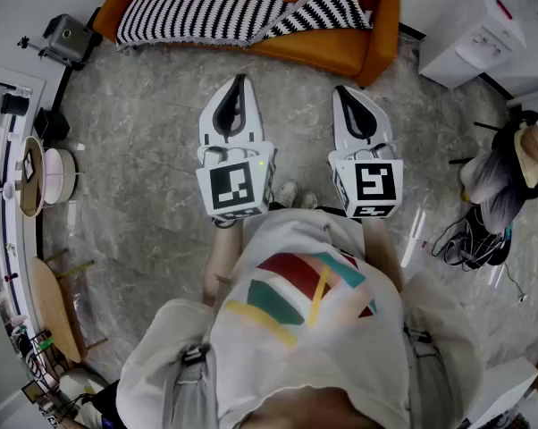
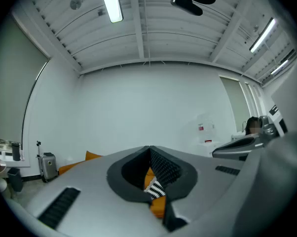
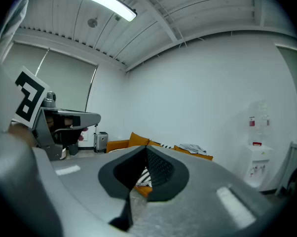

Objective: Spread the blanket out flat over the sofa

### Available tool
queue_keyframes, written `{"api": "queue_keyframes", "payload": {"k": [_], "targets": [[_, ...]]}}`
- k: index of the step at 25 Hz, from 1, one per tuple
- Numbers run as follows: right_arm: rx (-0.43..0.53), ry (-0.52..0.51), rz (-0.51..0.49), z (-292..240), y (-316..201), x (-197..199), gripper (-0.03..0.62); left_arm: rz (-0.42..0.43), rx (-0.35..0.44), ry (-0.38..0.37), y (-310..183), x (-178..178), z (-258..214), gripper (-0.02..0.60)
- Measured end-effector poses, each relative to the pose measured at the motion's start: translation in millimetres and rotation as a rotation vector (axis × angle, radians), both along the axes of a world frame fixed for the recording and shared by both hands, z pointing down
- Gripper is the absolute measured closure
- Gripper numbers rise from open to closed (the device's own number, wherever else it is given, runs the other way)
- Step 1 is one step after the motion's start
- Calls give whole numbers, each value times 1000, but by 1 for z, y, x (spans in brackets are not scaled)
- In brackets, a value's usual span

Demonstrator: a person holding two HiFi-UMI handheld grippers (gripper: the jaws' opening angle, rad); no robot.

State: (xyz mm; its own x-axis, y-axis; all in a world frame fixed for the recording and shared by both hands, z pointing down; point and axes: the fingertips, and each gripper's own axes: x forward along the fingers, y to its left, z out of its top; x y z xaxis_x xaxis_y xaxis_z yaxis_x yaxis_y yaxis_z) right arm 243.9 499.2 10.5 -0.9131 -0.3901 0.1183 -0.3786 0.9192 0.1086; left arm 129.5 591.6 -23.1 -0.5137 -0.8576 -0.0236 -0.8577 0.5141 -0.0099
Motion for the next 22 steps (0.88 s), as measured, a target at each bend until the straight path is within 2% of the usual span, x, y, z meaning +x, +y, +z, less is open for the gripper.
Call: {"api": "queue_keyframes", "payload": {"k": [5, 15, 22], "targets": [[3, -10, -10, -6, 2, 3, 589, 10, 40, 4, 2, 1, -6, 565], [-18, -45, -40, -7, -6, 24, 589, -26, 65, 13, 1, 13, -9, 565], [-64, -20, -86, 18, -16, 39, 589, -54, 65, -8, -1, 31, -4, 565]]}}
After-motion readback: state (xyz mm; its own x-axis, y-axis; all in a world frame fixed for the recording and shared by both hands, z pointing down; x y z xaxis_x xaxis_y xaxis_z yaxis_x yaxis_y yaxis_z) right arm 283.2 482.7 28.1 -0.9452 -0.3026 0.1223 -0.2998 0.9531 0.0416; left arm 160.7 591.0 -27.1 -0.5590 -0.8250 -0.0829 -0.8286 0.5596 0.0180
